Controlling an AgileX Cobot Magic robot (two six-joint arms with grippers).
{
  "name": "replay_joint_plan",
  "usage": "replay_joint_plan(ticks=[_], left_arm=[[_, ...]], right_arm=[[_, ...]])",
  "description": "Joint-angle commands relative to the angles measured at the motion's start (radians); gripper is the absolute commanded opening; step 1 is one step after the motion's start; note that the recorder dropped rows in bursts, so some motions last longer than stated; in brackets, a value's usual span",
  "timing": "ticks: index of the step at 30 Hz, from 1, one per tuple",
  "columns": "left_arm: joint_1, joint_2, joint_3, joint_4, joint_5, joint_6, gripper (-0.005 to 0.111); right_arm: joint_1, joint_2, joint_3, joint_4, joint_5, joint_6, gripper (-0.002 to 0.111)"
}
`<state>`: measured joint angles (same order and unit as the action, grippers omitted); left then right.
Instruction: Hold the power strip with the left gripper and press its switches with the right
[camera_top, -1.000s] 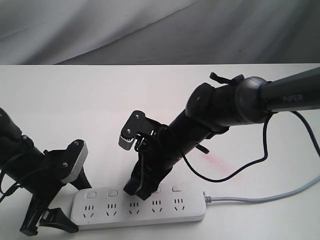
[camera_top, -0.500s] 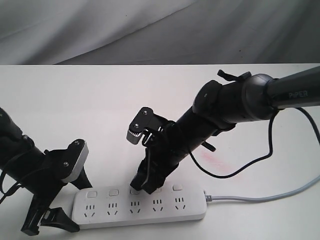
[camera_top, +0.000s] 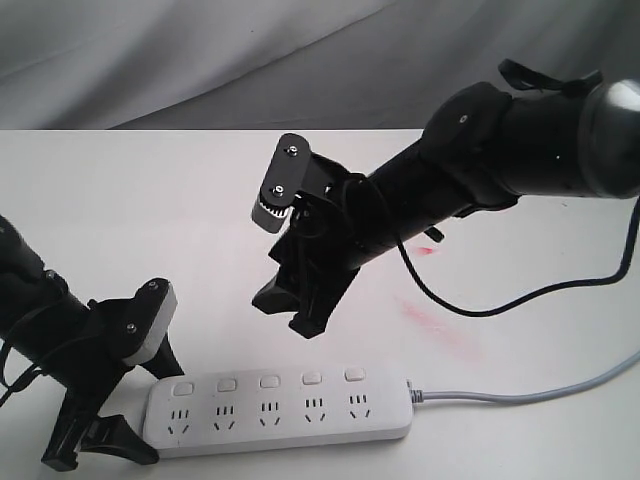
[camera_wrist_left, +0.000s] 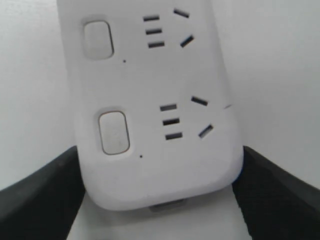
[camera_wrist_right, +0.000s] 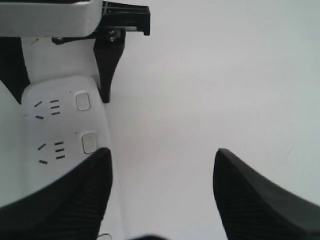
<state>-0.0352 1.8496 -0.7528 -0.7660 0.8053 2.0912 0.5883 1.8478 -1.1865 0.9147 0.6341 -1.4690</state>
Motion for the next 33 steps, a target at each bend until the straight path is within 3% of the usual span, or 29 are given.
replay_joint_plan(ticks=[1, 14, 33], left_arm=[[-0.005, 0.002, 0.005, 0.022, -0.020, 0.002, 0.042], [-0.005, 0.002, 0.005, 0.022, -0.020, 0.002, 0.042], [-0.005, 0.002, 0.005, 0.022, -0.020, 0.002, 0.042]], right_arm=[[-0.022, -0.005, 0.009, -0.028, 0.031, -0.011, 0.055], [-0.077, 0.006, 0.128, 0.181, 0.032, -0.171, 0.055], [-0.077, 0.117, 0.133, 0.147, 0.036, -0.169, 0.052]])
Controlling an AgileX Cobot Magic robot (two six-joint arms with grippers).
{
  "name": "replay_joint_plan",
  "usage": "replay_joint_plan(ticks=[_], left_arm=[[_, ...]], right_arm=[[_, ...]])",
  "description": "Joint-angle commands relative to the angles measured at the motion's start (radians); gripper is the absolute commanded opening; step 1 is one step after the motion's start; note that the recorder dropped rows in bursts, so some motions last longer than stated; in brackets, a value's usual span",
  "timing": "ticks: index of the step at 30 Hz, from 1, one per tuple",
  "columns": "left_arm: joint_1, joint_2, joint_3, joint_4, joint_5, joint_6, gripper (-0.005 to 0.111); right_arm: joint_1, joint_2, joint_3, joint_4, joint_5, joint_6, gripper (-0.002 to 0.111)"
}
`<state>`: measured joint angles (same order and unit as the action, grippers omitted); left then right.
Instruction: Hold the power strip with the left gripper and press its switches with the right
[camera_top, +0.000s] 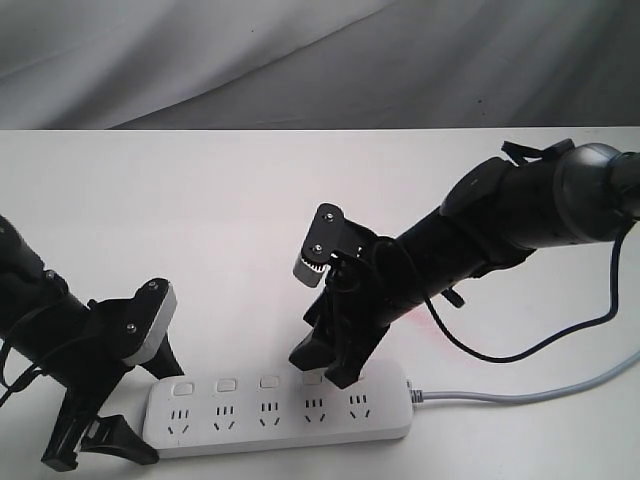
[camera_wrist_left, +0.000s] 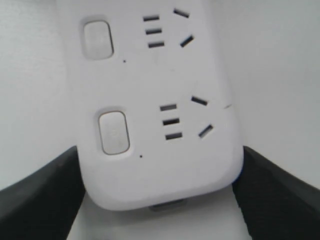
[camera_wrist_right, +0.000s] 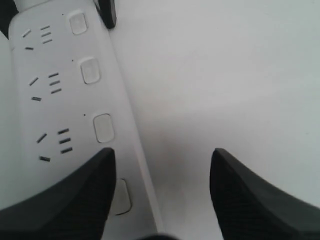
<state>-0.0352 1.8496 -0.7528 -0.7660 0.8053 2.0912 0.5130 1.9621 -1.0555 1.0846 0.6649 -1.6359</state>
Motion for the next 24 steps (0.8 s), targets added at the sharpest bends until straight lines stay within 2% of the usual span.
replay_joint_plan(ticks=[1, 13, 20, 24], left_arm=[[-0.005, 0.002, 0.005, 0.022, -0.020, 0.002, 0.042], [-0.005, 0.002, 0.005, 0.022, -0.020, 0.002, 0.042], [-0.005, 0.002, 0.005, 0.022, -0.020, 0.002, 0.042], [-0.005, 0.002, 0.005, 0.022, -0.020, 0.002, 0.042]], right_arm=[[-0.001, 0.006, 0.002, -0.028, 0.004, -0.002, 0.052], [-0.001, 0.052, 0.002, -0.050, -0.026, 0.015, 0.052], [-0.003, 0.052, 0.002, -0.178, -0.071, 0.131, 0.052], [-0.003, 0.052, 0.002, -0.181, -0.077, 0.135, 0.052]])
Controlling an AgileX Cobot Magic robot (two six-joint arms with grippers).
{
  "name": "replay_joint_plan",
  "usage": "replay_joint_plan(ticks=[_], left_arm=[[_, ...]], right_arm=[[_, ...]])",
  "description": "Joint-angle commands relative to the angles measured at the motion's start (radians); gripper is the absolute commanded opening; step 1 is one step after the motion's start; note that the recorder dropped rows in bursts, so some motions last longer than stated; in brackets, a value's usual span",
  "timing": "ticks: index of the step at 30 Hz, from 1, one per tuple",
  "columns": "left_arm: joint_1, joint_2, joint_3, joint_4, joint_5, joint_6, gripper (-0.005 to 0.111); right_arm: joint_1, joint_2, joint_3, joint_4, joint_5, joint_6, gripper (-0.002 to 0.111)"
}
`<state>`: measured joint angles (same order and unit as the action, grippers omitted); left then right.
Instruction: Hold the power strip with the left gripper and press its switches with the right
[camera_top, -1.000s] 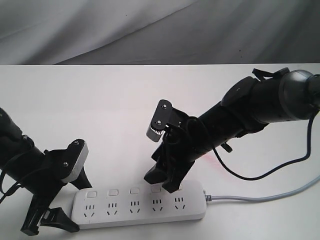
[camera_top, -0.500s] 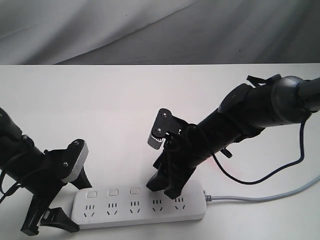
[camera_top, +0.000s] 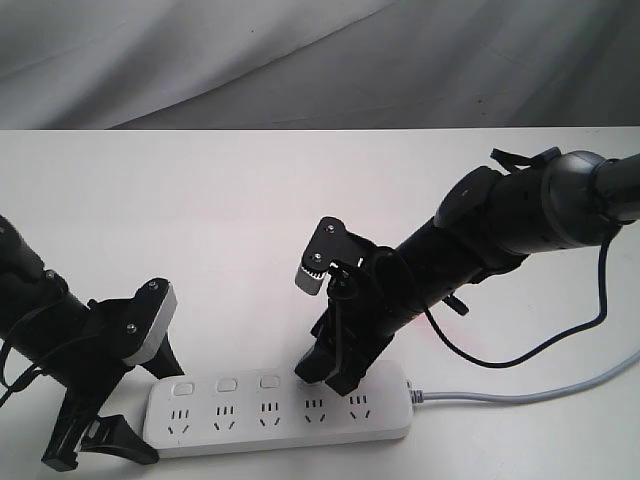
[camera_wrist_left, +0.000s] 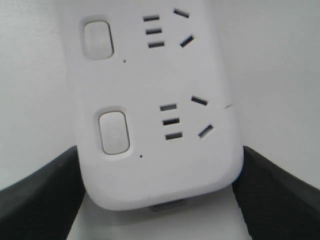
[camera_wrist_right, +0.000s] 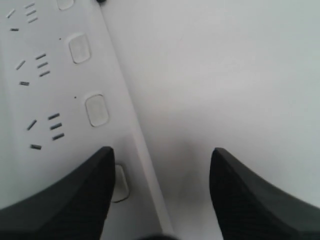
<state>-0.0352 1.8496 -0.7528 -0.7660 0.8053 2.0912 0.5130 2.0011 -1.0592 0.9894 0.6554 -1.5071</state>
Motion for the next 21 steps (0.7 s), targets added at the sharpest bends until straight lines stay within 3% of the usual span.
replay_joint_plan(ticks=[1, 21], left_arm=[[-0.005, 0.002, 0.005, 0.022, -0.020, 0.002, 0.042], [-0.005, 0.002, 0.005, 0.022, -0.020, 0.002, 0.042]], right_arm=[[-0.003, 0.013, 0.006, -0.086, -0.070, 0.006, 0.052], [0.005, 0.019, 0.039, -0.069, -0.089, 0.004, 0.052]])
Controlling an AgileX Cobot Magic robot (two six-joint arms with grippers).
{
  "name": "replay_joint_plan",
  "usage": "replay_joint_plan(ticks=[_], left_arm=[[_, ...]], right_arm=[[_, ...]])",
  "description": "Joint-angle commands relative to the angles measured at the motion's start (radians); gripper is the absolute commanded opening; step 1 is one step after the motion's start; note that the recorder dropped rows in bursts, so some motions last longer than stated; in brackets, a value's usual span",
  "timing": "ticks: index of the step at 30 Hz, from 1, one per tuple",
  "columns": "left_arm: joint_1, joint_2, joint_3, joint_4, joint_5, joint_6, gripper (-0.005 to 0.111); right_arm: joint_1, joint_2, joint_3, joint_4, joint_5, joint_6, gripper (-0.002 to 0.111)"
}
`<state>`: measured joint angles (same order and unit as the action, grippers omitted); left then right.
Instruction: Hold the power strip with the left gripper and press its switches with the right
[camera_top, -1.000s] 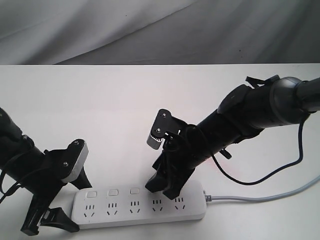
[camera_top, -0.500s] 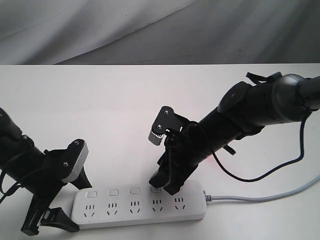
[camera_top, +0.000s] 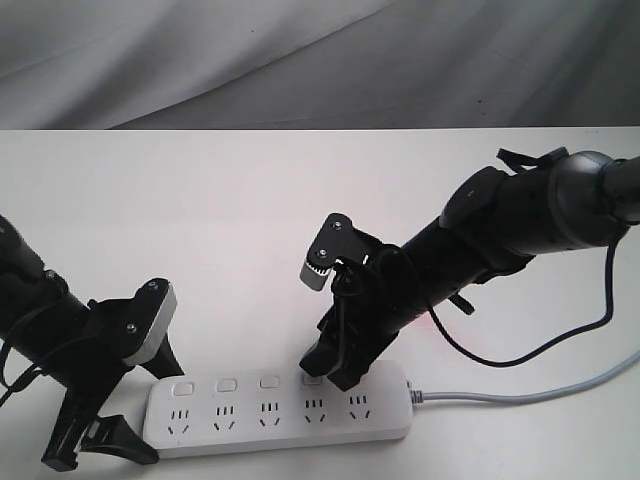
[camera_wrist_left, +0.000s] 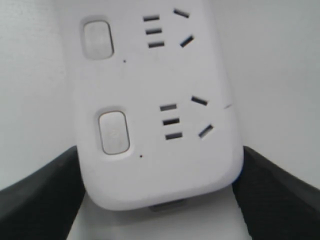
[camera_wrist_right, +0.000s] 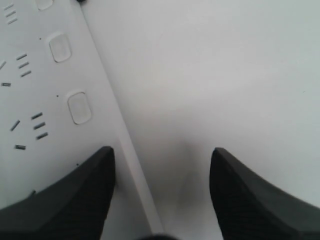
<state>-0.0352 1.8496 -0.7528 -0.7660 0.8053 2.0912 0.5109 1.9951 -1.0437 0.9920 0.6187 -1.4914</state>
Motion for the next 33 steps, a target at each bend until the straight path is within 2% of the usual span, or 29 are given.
replay_joint_plan(ticks=[1, 13, 24, 33], left_arm=[[-0.005, 0.002, 0.005, 0.022, -0.020, 0.002, 0.042], [-0.005, 0.002, 0.005, 0.022, -0.020, 0.002, 0.042], [-0.005, 0.002, 0.005, 0.022, -0.020, 0.002, 0.042], [-0.005, 0.002, 0.005, 0.022, -0.020, 0.002, 0.042]], right_arm=[[0.013, 0.025, 0.024, -0.076, -0.055, -0.014, 0.052], [0.027, 0.057, 0.024, -0.057, -0.059, -0.014, 0.052], [0.021, -0.142, 0.024, -0.024, -0.053, -0.015, 0.052], [-0.095, -0.227, 0.024, -0.009, 0.067, -0.015, 0.052]])
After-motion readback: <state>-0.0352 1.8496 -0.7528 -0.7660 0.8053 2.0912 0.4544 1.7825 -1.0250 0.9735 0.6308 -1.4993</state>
